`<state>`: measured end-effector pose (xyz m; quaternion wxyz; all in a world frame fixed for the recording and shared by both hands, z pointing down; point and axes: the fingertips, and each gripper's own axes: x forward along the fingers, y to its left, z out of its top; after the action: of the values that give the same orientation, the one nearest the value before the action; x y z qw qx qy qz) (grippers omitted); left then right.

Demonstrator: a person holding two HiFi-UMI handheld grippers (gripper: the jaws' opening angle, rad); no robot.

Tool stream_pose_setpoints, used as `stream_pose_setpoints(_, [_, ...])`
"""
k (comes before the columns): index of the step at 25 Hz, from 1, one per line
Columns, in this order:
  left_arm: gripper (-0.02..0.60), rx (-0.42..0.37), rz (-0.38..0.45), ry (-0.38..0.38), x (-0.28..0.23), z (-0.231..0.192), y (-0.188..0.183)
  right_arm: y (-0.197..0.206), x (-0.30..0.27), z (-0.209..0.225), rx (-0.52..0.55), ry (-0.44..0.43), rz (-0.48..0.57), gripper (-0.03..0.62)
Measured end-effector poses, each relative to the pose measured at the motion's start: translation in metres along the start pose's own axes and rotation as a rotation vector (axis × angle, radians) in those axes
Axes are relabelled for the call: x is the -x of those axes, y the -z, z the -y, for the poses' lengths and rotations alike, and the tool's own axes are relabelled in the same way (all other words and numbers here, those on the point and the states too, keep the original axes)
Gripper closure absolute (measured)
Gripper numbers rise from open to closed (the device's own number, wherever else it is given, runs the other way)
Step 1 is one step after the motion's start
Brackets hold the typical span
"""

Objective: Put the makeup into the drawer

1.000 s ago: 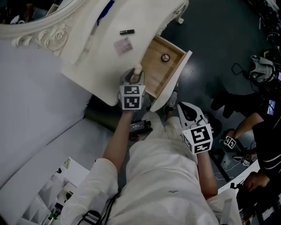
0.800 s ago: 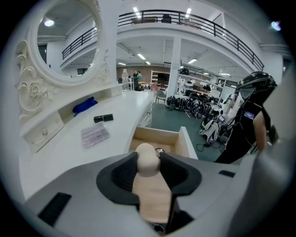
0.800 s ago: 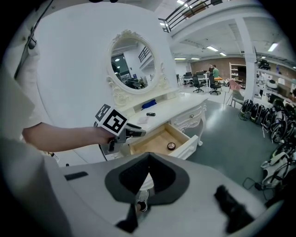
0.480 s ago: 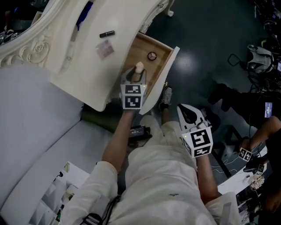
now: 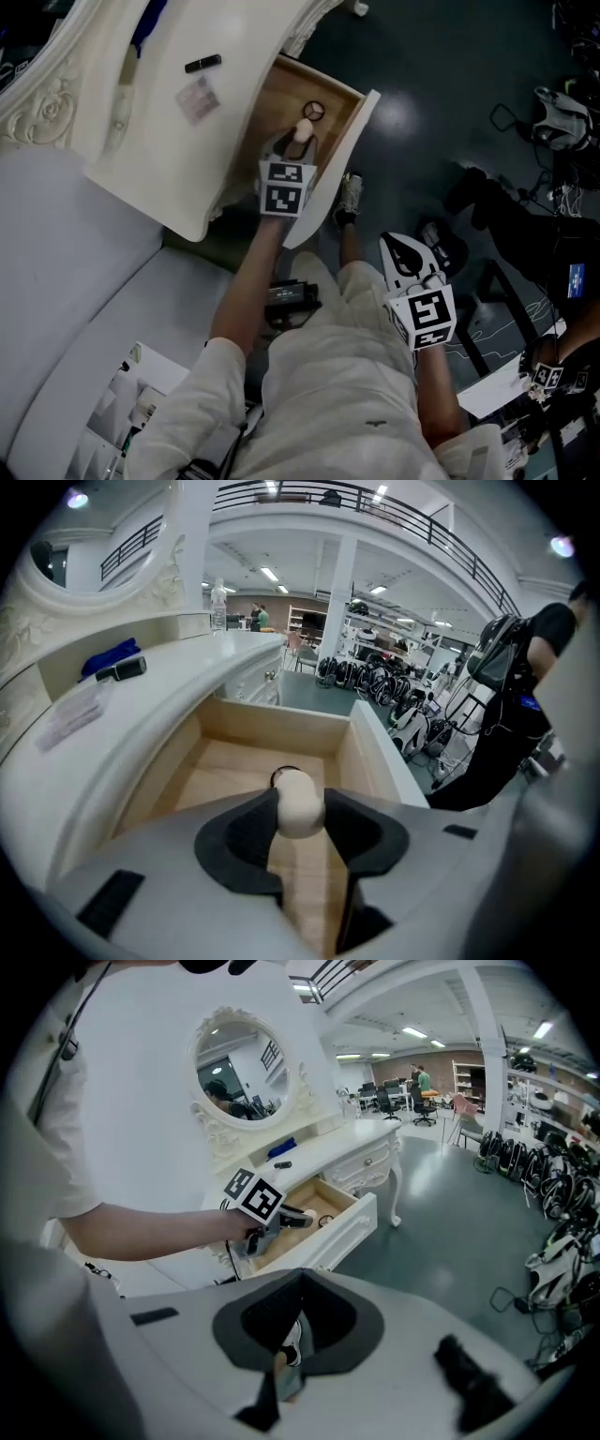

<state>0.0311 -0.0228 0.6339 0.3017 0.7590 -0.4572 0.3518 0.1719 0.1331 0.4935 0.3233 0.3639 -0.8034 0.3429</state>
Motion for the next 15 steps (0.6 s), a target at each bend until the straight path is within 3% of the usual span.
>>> stream_pose_setpoints(15, [0.420, 0.024, -0.095, 0.009, -0.047, 0.001, 0.027, 0.022, -0.003, 0.020, -0.045, 0.003, -0.033, 0.582])
